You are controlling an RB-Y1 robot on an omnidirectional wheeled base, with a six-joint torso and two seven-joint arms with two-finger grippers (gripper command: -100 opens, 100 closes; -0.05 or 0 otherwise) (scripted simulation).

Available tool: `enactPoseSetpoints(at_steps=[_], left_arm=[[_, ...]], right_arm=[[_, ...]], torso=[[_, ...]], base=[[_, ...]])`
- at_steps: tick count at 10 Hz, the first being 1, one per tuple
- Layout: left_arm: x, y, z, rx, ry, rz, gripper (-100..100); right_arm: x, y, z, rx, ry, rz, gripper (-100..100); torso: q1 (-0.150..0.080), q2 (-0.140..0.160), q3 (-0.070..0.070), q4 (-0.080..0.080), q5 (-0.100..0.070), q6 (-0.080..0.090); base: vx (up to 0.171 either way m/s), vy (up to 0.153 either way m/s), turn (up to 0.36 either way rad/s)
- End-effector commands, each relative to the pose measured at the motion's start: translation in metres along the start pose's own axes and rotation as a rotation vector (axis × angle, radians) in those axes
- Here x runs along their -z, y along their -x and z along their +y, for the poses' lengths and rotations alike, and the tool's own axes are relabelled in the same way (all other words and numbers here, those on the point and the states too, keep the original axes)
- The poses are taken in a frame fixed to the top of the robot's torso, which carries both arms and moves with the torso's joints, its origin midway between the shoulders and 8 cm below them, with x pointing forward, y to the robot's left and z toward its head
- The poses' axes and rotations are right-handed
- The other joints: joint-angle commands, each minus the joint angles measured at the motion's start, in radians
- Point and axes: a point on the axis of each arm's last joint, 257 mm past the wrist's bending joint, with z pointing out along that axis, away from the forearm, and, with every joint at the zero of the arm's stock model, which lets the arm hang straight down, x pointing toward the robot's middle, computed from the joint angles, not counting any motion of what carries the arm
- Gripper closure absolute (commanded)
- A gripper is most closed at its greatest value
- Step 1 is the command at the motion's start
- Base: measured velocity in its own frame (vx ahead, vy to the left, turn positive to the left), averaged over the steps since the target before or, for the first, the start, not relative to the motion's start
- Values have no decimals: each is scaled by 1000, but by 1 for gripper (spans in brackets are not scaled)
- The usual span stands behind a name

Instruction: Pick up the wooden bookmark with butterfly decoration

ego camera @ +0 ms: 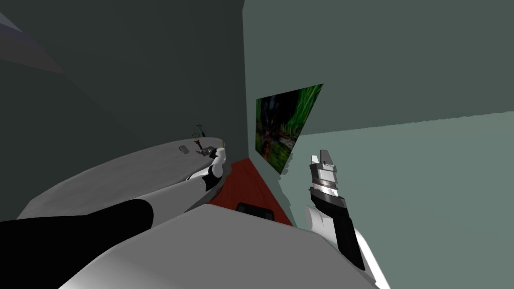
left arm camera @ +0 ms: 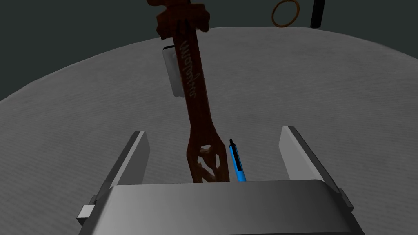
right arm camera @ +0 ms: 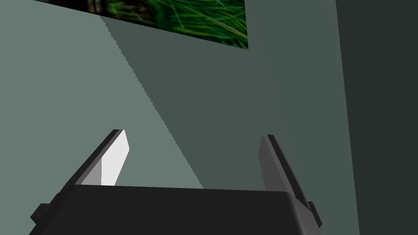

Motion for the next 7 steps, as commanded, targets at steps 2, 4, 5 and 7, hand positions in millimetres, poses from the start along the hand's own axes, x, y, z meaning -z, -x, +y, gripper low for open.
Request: enactPoseSetpoints(at_steps=[2, 4, 5, 7], left_arm=[[11, 0, 16, -4, 44, 3, -100], [36, -2, 47, -9, 133, 10, -100], [35, -6, 46, -2, 129, 16, -100], [36, -2, 47, -9, 133, 10, -100]], right_arm=[[0, 0, 0, 0, 0, 0, 0], [0, 0, 0, 0, 0, 0, 0], [0, 0, 0, 0, 0, 0, 0], [0, 0, 0, 0, 0, 0, 0]], torso=[[-2, -1, -1, 0, -1, 0], [-4, -9, -5, -2, -1, -1], [-5, -13, -7, -3, -1, 0], [-4, -7, -4, -2, -1, 1]], base=[[22, 5, 153], [155, -23, 399], [120, -38, 235], [10, -12, 9]])
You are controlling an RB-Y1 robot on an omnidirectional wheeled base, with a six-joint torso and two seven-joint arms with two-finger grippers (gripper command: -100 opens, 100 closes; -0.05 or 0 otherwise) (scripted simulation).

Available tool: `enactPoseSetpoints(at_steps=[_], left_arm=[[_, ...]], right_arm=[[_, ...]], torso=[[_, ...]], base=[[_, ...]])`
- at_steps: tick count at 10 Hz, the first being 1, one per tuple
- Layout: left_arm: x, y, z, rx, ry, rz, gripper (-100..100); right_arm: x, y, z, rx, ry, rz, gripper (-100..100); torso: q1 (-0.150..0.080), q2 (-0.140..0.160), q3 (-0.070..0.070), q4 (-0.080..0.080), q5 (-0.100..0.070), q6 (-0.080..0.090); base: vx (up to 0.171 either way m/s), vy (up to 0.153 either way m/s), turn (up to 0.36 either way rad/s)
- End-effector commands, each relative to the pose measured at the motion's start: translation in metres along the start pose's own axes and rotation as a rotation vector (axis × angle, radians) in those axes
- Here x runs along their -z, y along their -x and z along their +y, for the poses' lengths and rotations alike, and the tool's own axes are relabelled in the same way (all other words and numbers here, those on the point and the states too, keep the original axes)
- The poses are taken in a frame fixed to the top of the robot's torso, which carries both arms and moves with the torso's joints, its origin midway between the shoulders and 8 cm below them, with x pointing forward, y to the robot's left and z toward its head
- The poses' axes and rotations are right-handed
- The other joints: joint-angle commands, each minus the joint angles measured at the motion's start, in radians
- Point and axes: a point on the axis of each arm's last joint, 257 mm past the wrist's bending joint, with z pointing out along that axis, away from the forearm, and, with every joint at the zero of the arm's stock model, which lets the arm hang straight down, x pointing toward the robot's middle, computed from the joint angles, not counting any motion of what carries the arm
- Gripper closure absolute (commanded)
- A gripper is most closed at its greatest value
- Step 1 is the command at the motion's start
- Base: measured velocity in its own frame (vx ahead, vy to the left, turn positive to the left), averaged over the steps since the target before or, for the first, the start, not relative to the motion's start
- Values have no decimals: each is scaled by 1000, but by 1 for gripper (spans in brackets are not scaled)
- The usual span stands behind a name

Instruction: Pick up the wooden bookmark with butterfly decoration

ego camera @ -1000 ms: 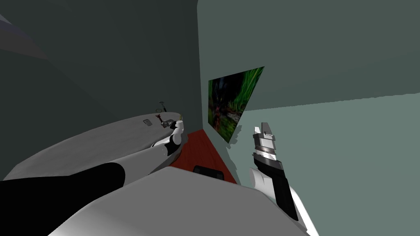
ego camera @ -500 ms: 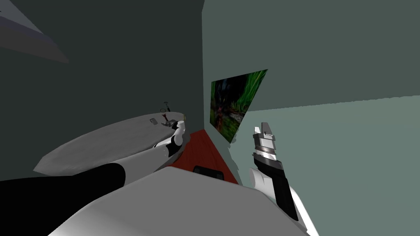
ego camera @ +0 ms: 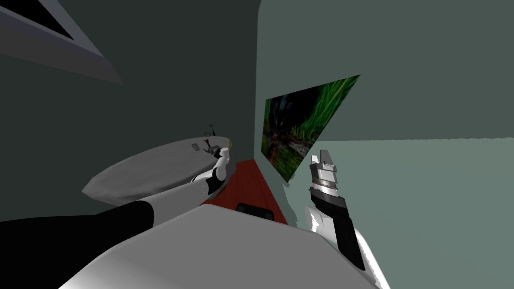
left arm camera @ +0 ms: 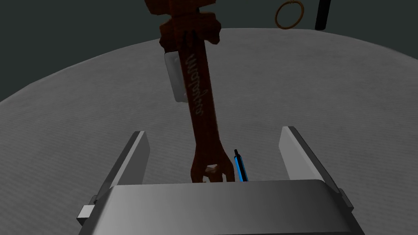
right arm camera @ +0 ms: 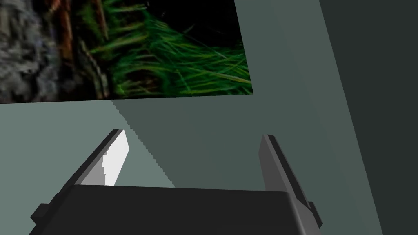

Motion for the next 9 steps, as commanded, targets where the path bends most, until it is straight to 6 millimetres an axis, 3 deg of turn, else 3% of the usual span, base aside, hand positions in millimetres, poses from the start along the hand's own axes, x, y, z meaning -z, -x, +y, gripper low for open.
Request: enactPoseSetpoints(at_steps=[1, 2, 3, 7, 8, 9], left_arm=[[11, 2, 19, -7, 47, -1, -100], [23, 0, 36, -8, 92, 3, -100], [23, 0, 36, -8, 92, 3, -100], [78, -9, 100, -7, 273, 23, -100], [78, -9, 100, -7, 273, 23, -100], [94, -12, 116, -5, 319, 28, -100]], right_arm=[[0, 0, 0, 0, 0, 0, 0], [0, 0, 0, 0, 0, 0, 0], [0, 0, 0, 0, 0, 0, 0], [0, 0, 0, 0, 0, 0, 0], [0, 0, 0, 0, 0, 0, 0], [0, 0, 0, 0, 0, 0, 0]], torso=[[0, 0, 0, 0, 0, 0], [1, -1, -1, 0, 0, -1], [-1, -5, -3, -1, 0, -1], [-3, -7, -4, -2, -1, -1], [-4, -9, -5, -2, -1, 0], [-2, -7, -4, -2, -1, 1]], base=[[39, 2, 315], [108, -22, 410], [92, -44, 189], [121, -60, 420], [105, -54, 137], [76, -39, 316]])
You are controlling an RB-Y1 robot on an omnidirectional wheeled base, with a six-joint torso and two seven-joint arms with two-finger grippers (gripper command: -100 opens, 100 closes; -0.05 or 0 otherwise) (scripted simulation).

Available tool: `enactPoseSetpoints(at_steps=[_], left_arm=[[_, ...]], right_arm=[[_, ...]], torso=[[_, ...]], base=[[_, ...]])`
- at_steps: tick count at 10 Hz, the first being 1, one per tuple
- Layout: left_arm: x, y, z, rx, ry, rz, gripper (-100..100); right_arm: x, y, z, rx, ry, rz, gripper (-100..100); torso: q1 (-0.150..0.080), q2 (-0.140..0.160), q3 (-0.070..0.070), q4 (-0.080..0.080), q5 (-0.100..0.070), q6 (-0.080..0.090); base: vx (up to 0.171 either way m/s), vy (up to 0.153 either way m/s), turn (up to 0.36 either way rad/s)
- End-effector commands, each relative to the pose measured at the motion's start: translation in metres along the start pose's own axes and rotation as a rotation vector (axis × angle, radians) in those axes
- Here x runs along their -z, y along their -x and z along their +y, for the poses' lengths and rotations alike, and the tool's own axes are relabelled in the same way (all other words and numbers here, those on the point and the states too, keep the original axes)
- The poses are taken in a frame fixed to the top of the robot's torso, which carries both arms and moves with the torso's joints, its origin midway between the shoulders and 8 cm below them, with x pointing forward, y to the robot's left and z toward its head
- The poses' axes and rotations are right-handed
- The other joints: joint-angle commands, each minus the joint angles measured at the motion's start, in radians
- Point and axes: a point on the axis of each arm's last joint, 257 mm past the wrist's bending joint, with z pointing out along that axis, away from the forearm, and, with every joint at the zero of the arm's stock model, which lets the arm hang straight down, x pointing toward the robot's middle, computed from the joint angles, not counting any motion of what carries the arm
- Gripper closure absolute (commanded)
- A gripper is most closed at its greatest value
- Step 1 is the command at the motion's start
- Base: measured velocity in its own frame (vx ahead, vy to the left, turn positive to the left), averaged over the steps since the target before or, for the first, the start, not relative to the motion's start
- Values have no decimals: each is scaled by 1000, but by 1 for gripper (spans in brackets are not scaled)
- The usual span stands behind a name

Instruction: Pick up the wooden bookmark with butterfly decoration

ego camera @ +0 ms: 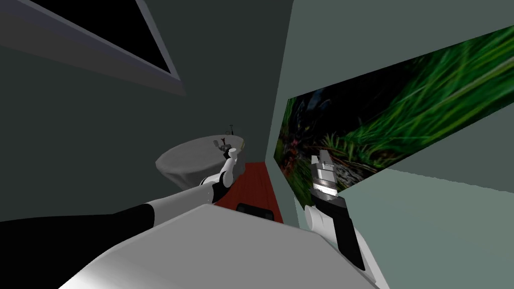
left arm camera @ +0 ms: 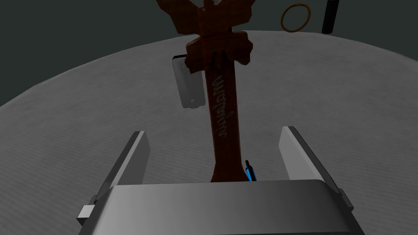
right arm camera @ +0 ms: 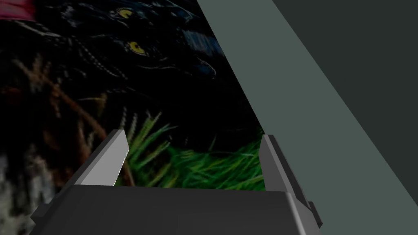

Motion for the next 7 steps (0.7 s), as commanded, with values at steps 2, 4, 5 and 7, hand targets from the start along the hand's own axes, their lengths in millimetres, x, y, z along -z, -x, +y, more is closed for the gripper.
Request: enactPoseSetpoints(at_steps=[2, 4, 5, 7], left_arm=[[1, 0, 2, -1, 4, 1, 100], [1, -1, 2, 1, 4, 1, 100], [1, -1, 2, 1, 4, 1, 100], [1, -1, 2, 1, 4, 2, 0]], right_arm=[[0, 0, 0, 0, 0, 0, 0], [0, 0, 0, 0, 0, 0, 0], [0, 0, 0, 0, 0, 0, 0], [0, 0, 0, 0, 0, 0, 0]], torso=[[1, 3, 1, 0, 0, 1], [3, 6, 3, 1, 1, 1], [3, 6, 3, 1, 1, 1], [4, 6, 3, 1, 1, 1]], base=[[21, -18, 33], [0, 0, 0], [0, 0, 0], [0, 0, 0]])
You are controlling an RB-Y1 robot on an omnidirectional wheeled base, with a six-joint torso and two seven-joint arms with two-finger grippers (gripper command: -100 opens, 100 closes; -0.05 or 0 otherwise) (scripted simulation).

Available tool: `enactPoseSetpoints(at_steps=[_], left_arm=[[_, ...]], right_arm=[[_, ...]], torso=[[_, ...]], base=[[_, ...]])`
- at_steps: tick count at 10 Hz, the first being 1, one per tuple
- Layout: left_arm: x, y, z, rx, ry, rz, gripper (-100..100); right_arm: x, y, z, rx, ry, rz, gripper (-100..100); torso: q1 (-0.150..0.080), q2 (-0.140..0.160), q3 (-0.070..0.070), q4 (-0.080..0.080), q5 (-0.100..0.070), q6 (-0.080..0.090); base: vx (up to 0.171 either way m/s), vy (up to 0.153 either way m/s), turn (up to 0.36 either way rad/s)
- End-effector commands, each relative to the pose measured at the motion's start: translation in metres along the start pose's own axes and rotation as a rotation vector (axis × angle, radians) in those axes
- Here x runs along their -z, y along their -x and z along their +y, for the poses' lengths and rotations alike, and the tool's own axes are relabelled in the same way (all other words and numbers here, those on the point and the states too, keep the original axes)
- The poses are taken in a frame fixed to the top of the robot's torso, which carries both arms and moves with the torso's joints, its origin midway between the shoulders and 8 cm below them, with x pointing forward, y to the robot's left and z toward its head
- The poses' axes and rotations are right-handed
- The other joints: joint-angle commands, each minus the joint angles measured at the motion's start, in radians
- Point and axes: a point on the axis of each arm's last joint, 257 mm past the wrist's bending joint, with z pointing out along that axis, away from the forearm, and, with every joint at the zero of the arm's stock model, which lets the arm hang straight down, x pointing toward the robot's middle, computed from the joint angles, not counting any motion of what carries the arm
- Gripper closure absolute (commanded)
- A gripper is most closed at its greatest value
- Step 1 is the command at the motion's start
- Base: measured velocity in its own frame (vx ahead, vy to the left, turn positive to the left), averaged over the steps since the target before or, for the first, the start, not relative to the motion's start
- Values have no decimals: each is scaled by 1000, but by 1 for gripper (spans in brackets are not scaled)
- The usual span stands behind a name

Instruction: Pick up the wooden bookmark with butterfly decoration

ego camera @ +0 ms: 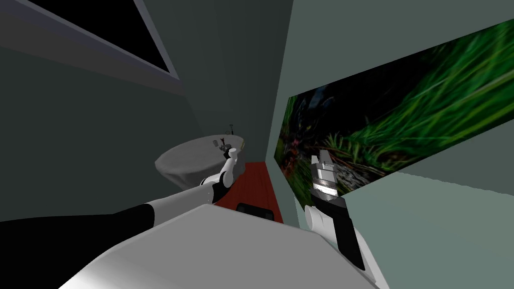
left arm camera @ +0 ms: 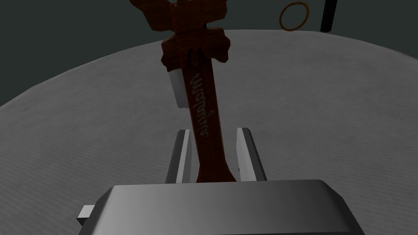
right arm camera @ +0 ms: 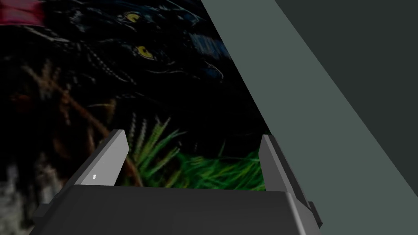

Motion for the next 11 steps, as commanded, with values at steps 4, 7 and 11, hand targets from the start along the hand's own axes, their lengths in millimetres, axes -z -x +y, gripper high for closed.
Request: enactPoseSetpoints(at_steps=[4, 7, 11], left_arm=[[-32, 12, -68, -3, -162, -20, 100], [-51, 17, -127, 1, -297, -32, 100], [-64, 21, -185, 10, -430, -40, 100]], right_arm=[[0, 0, 0, 0, 0, 0, 0], [0, 0, 0, 0, 0, 0, 0], [0, 0, 0, 0, 0, 0, 0]], torso=[[5, 4, 1, -2, 3, 5], [5, 5, 0, -4, 6, 3], [5, 2, -2, -5, 6, 3]], base=[[-115, 70, -409], [-146, 56, -418], [-113, 30, -344]])
